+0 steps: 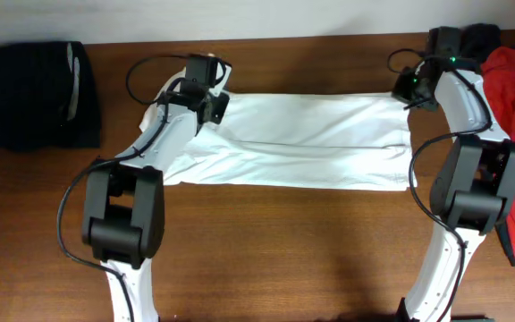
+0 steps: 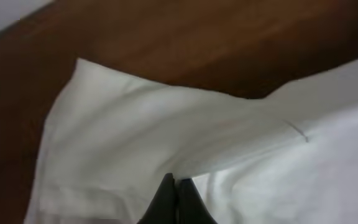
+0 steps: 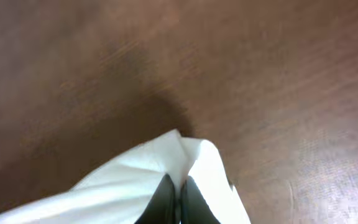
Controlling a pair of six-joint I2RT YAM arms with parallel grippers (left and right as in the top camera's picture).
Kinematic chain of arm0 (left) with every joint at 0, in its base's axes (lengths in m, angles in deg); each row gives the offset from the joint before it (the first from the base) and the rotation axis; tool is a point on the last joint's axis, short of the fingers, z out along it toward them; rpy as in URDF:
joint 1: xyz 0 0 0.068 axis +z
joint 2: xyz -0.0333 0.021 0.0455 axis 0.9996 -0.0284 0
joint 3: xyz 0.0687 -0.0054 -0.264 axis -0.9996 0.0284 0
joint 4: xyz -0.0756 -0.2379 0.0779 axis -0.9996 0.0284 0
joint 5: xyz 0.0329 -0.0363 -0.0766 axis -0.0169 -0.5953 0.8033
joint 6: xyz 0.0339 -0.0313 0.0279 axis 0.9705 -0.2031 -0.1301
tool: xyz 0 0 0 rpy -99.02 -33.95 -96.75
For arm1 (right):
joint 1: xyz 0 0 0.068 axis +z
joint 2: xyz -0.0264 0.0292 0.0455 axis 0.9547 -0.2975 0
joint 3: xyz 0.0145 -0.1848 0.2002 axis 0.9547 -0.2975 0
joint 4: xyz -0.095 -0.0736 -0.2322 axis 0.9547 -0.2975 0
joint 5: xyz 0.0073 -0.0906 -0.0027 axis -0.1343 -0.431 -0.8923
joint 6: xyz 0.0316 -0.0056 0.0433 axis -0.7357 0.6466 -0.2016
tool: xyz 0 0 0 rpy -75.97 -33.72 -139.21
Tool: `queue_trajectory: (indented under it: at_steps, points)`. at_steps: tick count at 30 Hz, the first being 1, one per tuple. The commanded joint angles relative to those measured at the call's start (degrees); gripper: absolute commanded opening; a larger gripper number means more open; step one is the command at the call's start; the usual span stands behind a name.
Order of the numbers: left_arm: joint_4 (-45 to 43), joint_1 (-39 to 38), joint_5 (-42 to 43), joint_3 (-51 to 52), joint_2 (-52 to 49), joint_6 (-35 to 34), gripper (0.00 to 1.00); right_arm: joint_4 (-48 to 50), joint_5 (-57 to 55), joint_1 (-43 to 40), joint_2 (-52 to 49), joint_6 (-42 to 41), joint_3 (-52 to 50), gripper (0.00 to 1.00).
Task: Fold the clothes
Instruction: 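Grasp the top corners of the folded shirt with both grippers, then fold the top edge down toward the bottom with both grippers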
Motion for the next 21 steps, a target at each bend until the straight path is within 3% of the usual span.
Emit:
queue_trajectory:
  at_steps: [1,6,13,14,16,19,20,21]
  points:
    - [2.05,0.52,-9.29,-0.35,3.80,-2.03,0.01,-2.86,-1.57,-1.14,0.94,-0.66,2.10,0.04]
    - [7.02,0.57,-18.34,-0.35,10.80,-2.29,0.01,-9.29,-1.57,-1.14,4.50,-2.21,2.10,0.04]
    - [14.62,0.52,-36.61,-0.35,11.78,-2.29,0.03,-18.29,-2.12,-2.69,9.29,-3.93,2.08,0.04]
    - [15.85,0.52,-36.39,-0.35,11.76,-2.32,0.09,-19.21,-2.27,-3.39,9.27,-3.93,1.86,0.04]
    - [18.36,0.52,-35.82,-0.33,11.74,-2.34,0.11,-20.72,-2.45,-4.24,9.27,-4.79,1.86,0.04]
    - [24.76,0.85,-34.25,-0.28,11.52,-5.57,0.10,-23.82,-2.40,-4.48,9.27,-5.88,1.86,0.04]
    - [25.90,1.38,-33.03,-0.28,11.47,-7.02,0.05,-24.06,-2.21,-4.39,9.27,-5.84,1.86,0.04]
    - [26.45,1.86,-27.78,-0.28,11.47,-6.99,0.05,-24.28,-2.21,-4.39,9.27,-5.84,1.86,0.04]
